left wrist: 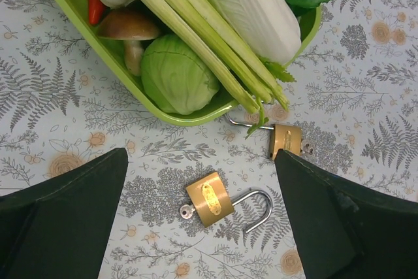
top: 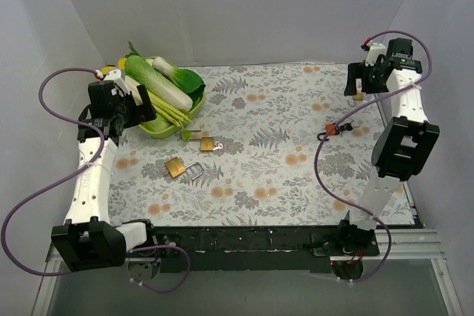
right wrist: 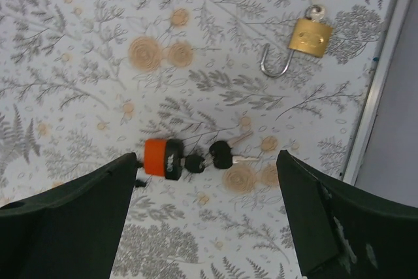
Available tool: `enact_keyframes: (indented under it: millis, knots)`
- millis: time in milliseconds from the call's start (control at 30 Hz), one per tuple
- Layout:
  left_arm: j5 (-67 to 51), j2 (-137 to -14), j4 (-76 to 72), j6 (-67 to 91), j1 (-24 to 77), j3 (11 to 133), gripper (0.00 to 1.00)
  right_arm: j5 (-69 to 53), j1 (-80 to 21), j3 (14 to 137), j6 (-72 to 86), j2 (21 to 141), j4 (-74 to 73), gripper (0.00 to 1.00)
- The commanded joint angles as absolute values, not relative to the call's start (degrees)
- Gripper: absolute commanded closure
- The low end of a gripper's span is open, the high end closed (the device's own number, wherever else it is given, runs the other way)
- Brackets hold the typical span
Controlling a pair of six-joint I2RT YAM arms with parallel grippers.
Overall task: Lock with the key
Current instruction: Pick up the lock from the center of the board.
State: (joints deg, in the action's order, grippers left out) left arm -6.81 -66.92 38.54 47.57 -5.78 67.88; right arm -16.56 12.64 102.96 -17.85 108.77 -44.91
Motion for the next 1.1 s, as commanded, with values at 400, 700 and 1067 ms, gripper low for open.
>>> enact_keyframes:
  millis: [400, 700, 1067]
  knots:
    - [-4.6, -68.8, 36.0, 51.5, -5.6, 68.8, 0.02, -9.3, 15.0, 119.6, -18.6, 130.2, -38.8, 0.08]
    - [-5.1, -70.4, 35.4, 53.8, -5.7, 68.5, 0.02, -7.4, 15.3, 119.4, -16.0, 134.3, -31.4, 0.27]
    - [-4.9, -71.4, 35.2, 53.6, -5.6, 69.0, 0.02, -6.5, 16.1, 121.0, -14.1, 136.8, -26.4, 0.39]
